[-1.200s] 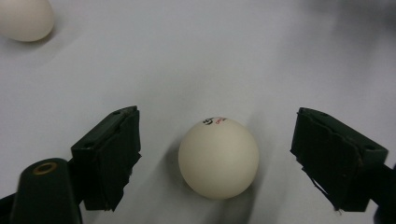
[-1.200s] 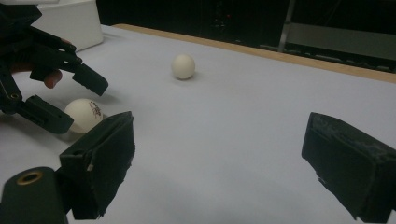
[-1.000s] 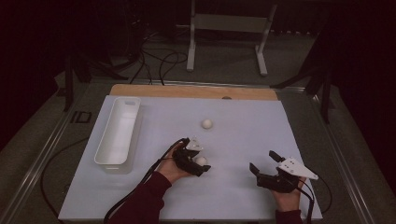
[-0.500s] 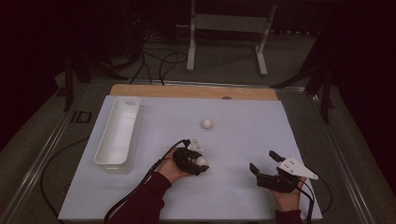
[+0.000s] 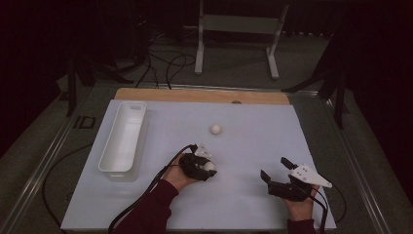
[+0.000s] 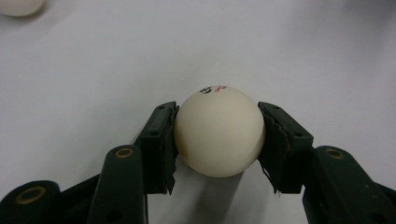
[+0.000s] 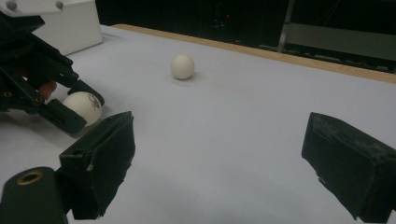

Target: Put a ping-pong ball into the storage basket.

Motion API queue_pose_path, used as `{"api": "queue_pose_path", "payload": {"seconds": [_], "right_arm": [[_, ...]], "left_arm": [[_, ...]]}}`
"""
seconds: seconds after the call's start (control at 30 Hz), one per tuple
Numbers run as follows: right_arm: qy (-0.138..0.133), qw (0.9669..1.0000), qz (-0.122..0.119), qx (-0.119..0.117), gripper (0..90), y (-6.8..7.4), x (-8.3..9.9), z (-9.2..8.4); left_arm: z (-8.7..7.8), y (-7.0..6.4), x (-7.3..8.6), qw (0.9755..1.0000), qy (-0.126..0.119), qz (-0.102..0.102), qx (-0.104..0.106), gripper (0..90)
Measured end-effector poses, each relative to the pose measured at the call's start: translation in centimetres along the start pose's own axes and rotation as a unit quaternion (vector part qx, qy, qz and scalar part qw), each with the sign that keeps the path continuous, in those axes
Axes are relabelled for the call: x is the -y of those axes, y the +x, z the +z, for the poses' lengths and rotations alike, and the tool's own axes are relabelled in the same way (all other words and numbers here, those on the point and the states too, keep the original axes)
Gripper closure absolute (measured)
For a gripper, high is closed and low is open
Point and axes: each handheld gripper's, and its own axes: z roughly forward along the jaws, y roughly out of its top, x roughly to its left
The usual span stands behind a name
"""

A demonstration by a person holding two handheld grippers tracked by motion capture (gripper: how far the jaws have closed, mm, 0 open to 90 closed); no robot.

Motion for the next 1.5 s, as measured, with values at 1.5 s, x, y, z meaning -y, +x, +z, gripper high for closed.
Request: {"api": "queue_pose_path", "payload": {"seconds": [1.5], "right_arm": [[0.003, 1.0000, 0.001, 0.001, 9.2, 0.0, 0.1, 0.1]], "left_arm": [[-6.9, 1.3, 0.3, 0.9962, -0.063, -0.009, -0.059, 51.1]]}}
